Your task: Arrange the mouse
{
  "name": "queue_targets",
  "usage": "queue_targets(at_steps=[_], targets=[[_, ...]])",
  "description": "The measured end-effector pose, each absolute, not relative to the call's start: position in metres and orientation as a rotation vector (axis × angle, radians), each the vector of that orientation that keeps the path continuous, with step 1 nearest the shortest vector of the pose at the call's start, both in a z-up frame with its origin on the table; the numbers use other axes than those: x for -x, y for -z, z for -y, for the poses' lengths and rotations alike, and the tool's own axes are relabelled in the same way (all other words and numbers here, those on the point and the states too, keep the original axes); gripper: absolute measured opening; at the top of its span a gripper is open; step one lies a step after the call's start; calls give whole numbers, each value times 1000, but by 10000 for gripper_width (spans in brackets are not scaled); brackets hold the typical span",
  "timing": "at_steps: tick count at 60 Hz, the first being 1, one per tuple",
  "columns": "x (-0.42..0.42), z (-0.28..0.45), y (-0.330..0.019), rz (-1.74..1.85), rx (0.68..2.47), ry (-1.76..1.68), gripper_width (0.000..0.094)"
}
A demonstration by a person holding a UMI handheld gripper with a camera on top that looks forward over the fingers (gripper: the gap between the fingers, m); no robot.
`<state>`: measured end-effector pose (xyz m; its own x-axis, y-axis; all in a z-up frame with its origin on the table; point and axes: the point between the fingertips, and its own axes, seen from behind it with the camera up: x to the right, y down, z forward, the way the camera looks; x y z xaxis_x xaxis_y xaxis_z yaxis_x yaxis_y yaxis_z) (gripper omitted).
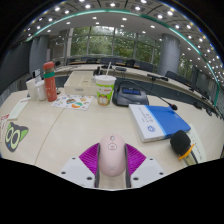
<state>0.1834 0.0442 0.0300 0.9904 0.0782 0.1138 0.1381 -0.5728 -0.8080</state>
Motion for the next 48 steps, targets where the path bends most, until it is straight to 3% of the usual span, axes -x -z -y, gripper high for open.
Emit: queue_targets(at_steps=[13,20,28,34,48], targets=[[-56,-26,-161,109,2020,-20,347],[51,-5,-186,92,1999,-107,346],[171,16,-155,121,2044,-171,345],[236,22,-102,161,2107,-191,345],[271,31,-6,146,2220,-121,387]])
